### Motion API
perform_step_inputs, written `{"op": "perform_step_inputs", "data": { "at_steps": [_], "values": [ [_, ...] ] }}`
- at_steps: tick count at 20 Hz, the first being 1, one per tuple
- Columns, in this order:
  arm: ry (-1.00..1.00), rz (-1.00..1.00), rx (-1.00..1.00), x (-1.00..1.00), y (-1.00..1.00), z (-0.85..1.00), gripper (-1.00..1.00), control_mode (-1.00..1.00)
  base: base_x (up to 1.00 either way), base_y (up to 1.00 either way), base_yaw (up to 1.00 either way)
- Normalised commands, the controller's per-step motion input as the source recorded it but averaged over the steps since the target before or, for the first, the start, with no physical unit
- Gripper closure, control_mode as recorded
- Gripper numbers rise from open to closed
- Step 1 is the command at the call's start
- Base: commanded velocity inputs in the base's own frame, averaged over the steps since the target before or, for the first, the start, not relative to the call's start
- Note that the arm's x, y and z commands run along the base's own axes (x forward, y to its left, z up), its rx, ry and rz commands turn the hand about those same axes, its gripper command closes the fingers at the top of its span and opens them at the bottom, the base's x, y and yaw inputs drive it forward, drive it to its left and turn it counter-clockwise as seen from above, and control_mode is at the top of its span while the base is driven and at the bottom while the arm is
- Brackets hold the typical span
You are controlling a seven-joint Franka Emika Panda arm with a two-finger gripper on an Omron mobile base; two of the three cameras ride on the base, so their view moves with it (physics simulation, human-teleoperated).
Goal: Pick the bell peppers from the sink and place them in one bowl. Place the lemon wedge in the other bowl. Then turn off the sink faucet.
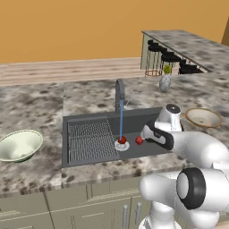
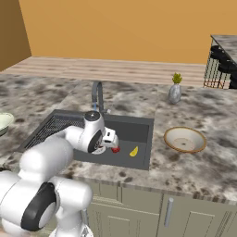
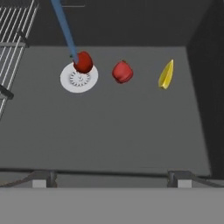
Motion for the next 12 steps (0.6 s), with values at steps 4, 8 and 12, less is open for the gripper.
{"op": "perform_step_inputs", "data": {
  "at_steps": [4, 8, 12],
  "values": [
    [0.0, 0.0, 0.0, 0.33, 0.0, -0.04, -1.0, -1.0, 0.0, 0.0, 0.0],
    [0.0, 0.0, 0.01, 0.29, 0.0, -0.05, -1.0, -1.0, 0.0, 0.0, 0.0],
    [0.0, 0.0, 0.01, 0.24, 0.0, -0.09, -1.0, -1.0, 0.0, 0.0, 0.0]
  ]
}}
